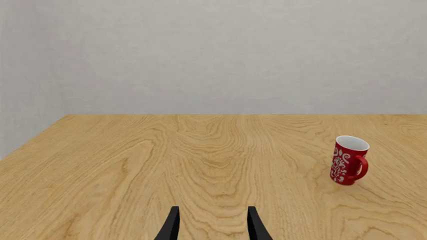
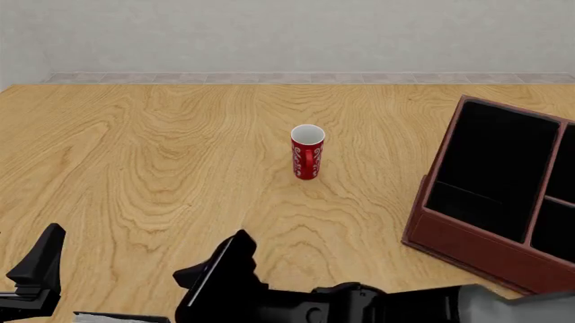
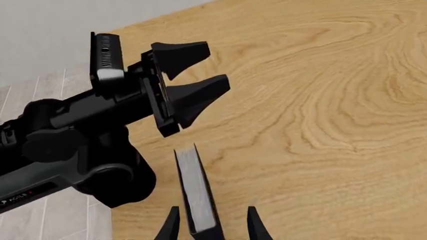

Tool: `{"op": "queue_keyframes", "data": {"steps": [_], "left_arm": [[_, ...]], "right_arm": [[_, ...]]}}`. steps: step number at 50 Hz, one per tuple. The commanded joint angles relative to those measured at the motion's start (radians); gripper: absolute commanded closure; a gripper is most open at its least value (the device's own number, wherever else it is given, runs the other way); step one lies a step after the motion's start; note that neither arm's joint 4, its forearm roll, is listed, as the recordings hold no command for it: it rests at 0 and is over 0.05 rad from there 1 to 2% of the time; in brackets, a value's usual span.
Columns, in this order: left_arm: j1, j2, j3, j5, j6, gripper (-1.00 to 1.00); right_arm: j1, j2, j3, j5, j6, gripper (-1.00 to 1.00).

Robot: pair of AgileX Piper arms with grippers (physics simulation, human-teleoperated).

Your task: Pick up the book and place it in the left compartment of the caddy.

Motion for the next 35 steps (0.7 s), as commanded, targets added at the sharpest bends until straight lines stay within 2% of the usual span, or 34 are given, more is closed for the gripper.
{"op": "queue_keyframes", "data": {"steps": [1,35], "left_arm": [[0.0,0.0,0.0,0.0,0.0,-1.0],[0.0,0.0,0.0,0.0,0.0,-1.0]], "right_arm": [[0.006,0.035,0.011,-0.03,0.019,-1.0],[0.02,0.115,0.009,-0.056,0.043,-1.0]]}}
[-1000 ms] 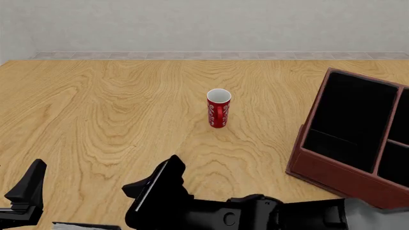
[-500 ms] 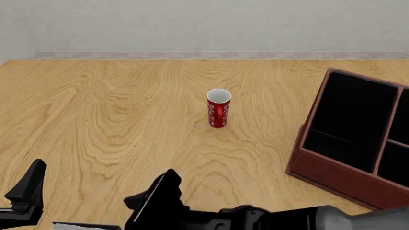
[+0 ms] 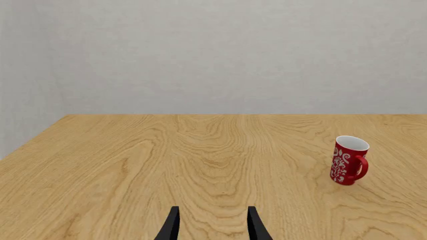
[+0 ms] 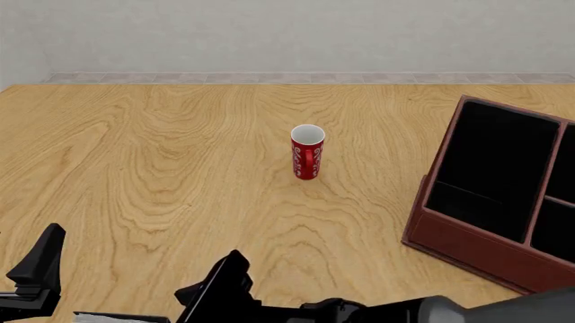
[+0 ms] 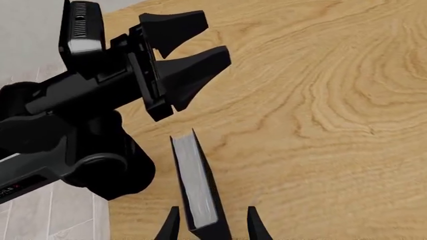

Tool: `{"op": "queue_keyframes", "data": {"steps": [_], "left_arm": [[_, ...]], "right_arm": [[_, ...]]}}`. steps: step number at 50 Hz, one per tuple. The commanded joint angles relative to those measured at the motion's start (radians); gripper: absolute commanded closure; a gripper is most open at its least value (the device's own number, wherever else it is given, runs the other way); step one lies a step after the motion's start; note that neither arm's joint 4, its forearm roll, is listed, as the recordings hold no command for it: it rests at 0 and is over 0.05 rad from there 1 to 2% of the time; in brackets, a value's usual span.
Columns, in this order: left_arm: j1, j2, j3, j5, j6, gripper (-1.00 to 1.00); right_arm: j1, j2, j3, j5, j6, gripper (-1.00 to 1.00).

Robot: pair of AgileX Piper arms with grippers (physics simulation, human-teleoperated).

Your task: Pick up the book and place it in the left compartment of the caddy.

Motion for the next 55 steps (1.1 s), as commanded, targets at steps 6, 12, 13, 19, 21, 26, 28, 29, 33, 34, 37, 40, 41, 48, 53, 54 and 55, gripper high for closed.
{"op": "queue_keyframes", "data": {"steps": [6,12,13,19,21,26,28,29,33,34,37,40,41,48,53,54,55], "left_arm": [[0.0,0.0,0.0,0.0,0.0,-1.0],[0.0,0.0,0.0,0.0,0.0,-1.0],[0.0,0.0,0.0,0.0,0.0,-1.0],[0.0,0.0,0.0,0.0,0.0,-1.0],[0.0,0.0,0.0,0.0,0.0,-1.0],[0.0,0.0,0.0,0.0,0.0,-1.0],[0.0,0.0,0.0,0.0,0.0,-1.0],[0.0,0.0,0.0,0.0,0.0,-1.0],[0.0,0.0,0.0,0.0,0.0,-1.0],[0.0,0.0,0.0,0.0,0.0,-1.0],[0.0,0.0,0.0,0.0,0.0,-1.0],[0.0,0.0,0.0,0.0,0.0,-1.0],[0.0,0.0,0.0,0.0,0.0,-1.0],[0.0,0.0,0.0,0.0,0.0,-1.0],[0.0,0.0,0.0,0.0,0.0,-1.0],[0.0,0.0,0.0,0.0,0.0,-1.0],[0.0,0.0,0.0,0.0,0.0,-1.0]], "right_arm": [[0.005,0.044,-0.003,-0.007,0.01,-1.0],[0.005,0.057,-0.001,-0.012,0.013,-1.0],[0.004,0.061,-0.001,-0.014,0.011,-1.0],[0.003,0.072,0.001,-0.02,0.017,-1.0],[0.003,0.073,0.002,-0.021,0.016,-1.0],[0.006,0.066,0.009,-0.029,0.026,-1.0],[0.003,0.063,0.01,-0.03,0.025,1.0],[0.002,0.062,0.012,-0.033,0.026,1.0],[0.003,0.066,0.018,-0.044,0.028,1.0],[0.001,0.067,0.019,-0.045,0.027,1.0],[0.0,0.064,0.024,-0.048,0.027,1.0],[-0.017,0.051,0.04,-0.056,0.021,1.0],[-0.024,0.048,0.044,-0.058,0.018,1.0],[-0.118,-0.029,0.099,-0.077,-0.022,1.0],[-0.165,-0.087,0.136,-0.08,-0.036,1.0],[-0.17,-0.093,0.141,-0.081,-0.038,1.0],[-0.182,-0.104,0.146,-0.079,-0.043,1.0]]}}
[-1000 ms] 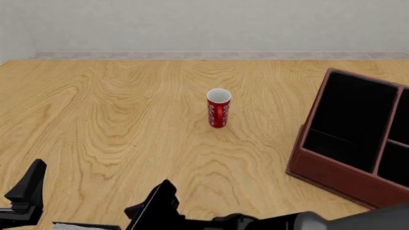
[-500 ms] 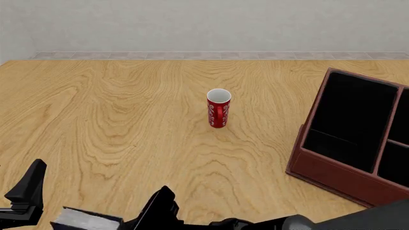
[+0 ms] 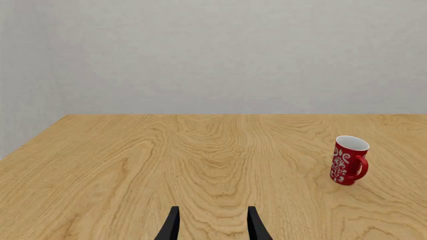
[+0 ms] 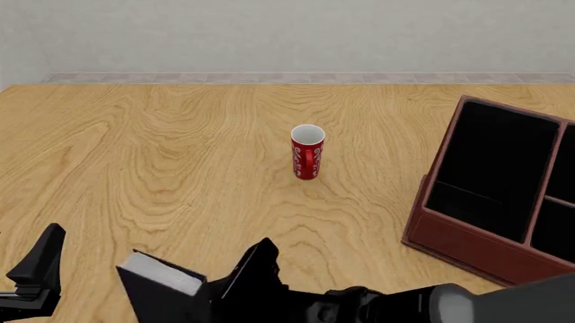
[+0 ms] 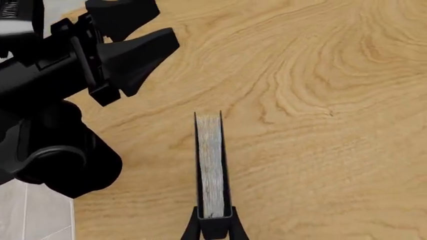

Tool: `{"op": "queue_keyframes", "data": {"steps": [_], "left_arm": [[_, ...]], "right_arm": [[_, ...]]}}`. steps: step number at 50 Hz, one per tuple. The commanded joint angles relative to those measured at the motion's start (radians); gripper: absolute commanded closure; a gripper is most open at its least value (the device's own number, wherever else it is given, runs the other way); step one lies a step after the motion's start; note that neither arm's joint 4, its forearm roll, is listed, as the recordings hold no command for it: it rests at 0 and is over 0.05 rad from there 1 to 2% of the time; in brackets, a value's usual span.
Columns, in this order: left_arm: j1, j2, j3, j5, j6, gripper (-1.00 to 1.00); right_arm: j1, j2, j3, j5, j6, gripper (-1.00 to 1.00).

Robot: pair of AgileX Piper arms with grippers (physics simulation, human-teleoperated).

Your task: Pick up the book and place it in the left compartment of the caddy.

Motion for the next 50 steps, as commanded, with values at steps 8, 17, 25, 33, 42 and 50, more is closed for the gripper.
{"op": "queue_keyframes", "data": {"steps": [8,17,25,33,42,50], "left_arm": [[0.0,0.0,0.0,0.0,0.0,-1.0],[0.0,0.0,0.0,0.0,0.0,-1.0],[0.0,0.0,0.0,0.0,0.0,-1.0],[0.0,0.0,0.0,0.0,0.0,-1.0],[0.0,0.0,0.0,0.0,0.0,-1.0],[0.0,0.0,0.0,0.0,0.0,-1.0]], "right_arm": [[-0.124,-0.156,0.08,0.003,-0.045,1.0],[-0.15,-0.231,0.089,0.047,-0.065,1.0],[-0.163,-0.298,0.088,0.088,-0.081,1.0],[-0.166,-0.383,0.061,0.164,-0.11,1.0],[-0.158,-0.455,0.012,0.253,-0.125,1.0],[-0.141,-0.445,-0.06,0.348,-0.128,1.0]]}}
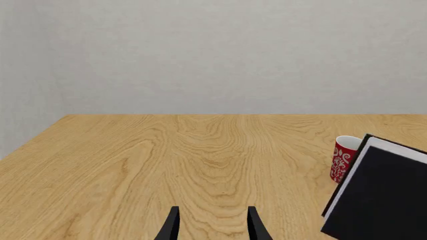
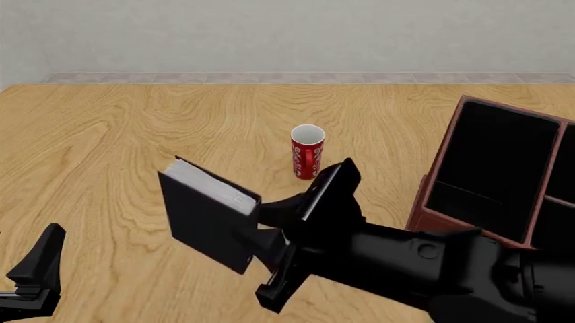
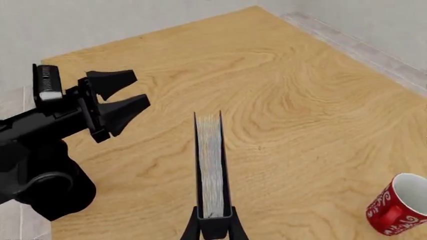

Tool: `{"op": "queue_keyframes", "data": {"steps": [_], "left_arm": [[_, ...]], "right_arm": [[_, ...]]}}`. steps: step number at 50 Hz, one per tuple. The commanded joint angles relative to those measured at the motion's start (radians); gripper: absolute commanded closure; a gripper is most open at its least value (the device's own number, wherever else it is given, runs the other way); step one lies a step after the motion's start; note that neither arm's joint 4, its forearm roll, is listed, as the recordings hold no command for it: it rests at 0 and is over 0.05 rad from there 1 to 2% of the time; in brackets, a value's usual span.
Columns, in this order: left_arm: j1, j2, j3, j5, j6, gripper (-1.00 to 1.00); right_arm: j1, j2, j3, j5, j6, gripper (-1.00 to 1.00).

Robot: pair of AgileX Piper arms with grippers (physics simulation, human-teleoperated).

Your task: Pick up the book and place it in the left compartment of the caddy.

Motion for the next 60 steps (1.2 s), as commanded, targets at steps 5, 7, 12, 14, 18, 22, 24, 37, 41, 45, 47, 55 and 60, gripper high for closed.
{"op": "queue_keyframes", "data": {"steps": [5,7,12,14,18,22,24,37,41,45,47,55,60], "left_arm": [[0.0,0.0,0.0,0.0,0.0,-1.0],[0.0,0.0,0.0,0.0,0.0,-1.0],[0.0,0.0,0.0,0.0,0.0,-1.0],[0.0,0.0,0.0,0.0,0.0,-1.0],[0.0,0.0,0.0,0.0,0.0,-1.0],[0.0,0.0,0.0,0.0,0.0,-1.0],[0.0,0.0,0.0,0.0,0.0,-1.0],[0.0,0.0,0.0,0.0,0.0,-1.0],[0.0,0.0,0.0,0.0,0.0,-1.0],[0.0,0.0,0.0,0.0,0.0,-1.0],[0.0,0.0,0.0,0.0,0.0,-1.0],[0.0,0.0,0.0,0.0,0.0,-1.0],[0.0,0.0,0.0,0.0,0.0,-1.0]], "right_arm": [[-0.005,-0.031,-0.119,0.168,0.026,1.0],[0.004,-0.013,-0.142,0.198,0.028,1.0],[0.001,-0.008,-0.166,0.235,0.027,1.0],[-0.001,-0.017,-0.179,0.255,0.031,1.0],[-0.006,-0.024,-0.211,0.308,0.034,1.0],[-0.005,-0.031,-0.235,0.341,0.038,1.0],[-0.009,-0.041,-0.252,0.367,0.03,1.0],[-0.038,-0.09,-0.303,0.457,0.013,1.0],[-0.048,-0.106,-0.312,0.475,0.005,1.0],[-0.06,-0.123,-0.313,0.483,-0.002,1.0],[-0.067,-0.13,-0.313,0.489,-0.005,1.0],[-0.105,-0.176,-0.304,0.516,-0.017,1.0],[-0.125,-0.2,-0.295,0.528,-0.019,1.0]]}}
